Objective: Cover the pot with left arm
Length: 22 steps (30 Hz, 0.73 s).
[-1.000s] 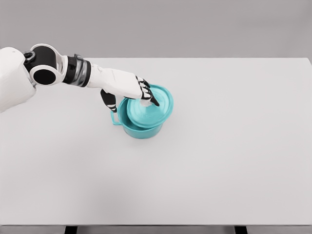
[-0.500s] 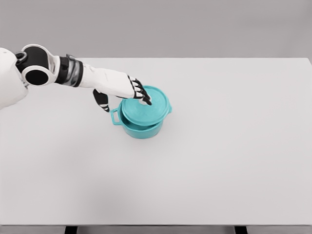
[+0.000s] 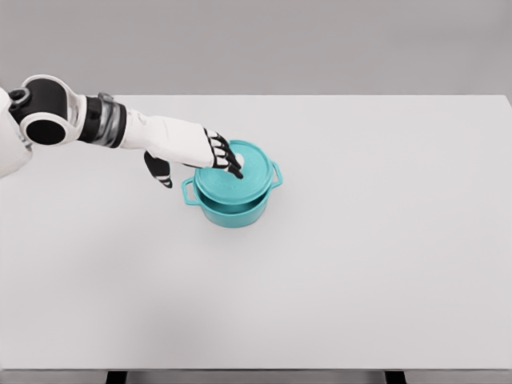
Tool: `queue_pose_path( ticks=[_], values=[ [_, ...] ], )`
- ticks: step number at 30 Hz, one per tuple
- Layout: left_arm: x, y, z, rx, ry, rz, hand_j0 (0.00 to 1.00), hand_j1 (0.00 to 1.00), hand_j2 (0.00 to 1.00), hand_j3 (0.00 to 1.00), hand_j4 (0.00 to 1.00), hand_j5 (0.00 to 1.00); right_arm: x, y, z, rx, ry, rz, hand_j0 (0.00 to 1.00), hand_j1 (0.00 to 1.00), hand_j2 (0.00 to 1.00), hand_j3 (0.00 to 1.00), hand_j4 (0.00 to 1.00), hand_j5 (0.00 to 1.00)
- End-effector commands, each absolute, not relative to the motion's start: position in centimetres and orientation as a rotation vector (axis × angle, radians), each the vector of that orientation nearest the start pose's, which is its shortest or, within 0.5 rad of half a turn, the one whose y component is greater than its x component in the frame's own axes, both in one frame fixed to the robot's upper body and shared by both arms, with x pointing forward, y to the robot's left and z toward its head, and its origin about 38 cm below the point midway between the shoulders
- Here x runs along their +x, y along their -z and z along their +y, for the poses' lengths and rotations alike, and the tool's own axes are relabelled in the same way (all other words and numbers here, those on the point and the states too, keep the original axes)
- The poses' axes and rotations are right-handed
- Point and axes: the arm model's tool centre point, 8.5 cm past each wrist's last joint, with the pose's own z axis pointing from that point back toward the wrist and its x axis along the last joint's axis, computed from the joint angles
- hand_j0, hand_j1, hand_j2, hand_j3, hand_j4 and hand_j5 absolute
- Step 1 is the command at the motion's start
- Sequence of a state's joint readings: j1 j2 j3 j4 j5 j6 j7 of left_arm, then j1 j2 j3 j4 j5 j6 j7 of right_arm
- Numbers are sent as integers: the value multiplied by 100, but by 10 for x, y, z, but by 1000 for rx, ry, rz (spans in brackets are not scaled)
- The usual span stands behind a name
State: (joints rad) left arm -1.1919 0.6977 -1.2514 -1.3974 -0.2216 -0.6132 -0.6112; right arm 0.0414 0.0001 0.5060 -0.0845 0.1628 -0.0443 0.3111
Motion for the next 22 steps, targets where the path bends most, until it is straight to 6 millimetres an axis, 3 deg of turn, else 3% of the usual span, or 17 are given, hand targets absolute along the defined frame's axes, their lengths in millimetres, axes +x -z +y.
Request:
queue_pose_path(
  ticks=[1, 10, 12, 15, 17, 22],
  values=[
    [454, -255, 181, -195, -3042, 1547, 100, 100, 100, 100, 100, 100, -13, 262, -234, 259, -673, 46, 100, 100, 100, 100, 100, 100],
    [455, -270, 200, -191, -3049, 1640, 100, 100, 100, 100, 100, 100, -13, 262, -234, 259, -673, 46, 100, 100, 100, 100, 100, 100],
    [459, -269, 235, -264, -3127, 1643, 100, 100, 100, 100, 100, 100, -13, 262, -234, 259, -673, 46, 100, 100, 100, 100, 100, 100],
    [489, -285, 304, -437, -3220, 1902, 100, 100, 100, 100, 100, 100, -13, 262, -234, 259, -673, 46, 100, 100, 100, 100, 100, 100],
    [500, -277, 338, -538, -3293, 1975, 100, 100, 100, 100, 100, 100, -13, 262, -234, 259, -673, 46, 100, 100, 100, 100, 100, 100],
    [501, -263, 349, -538, -3341, 1981, 100, 100, 100, 100, 100, 100, -13, 262, -234, 259, -673, 46, 100, 100, 100, 100, 100, 100]
  ],
)
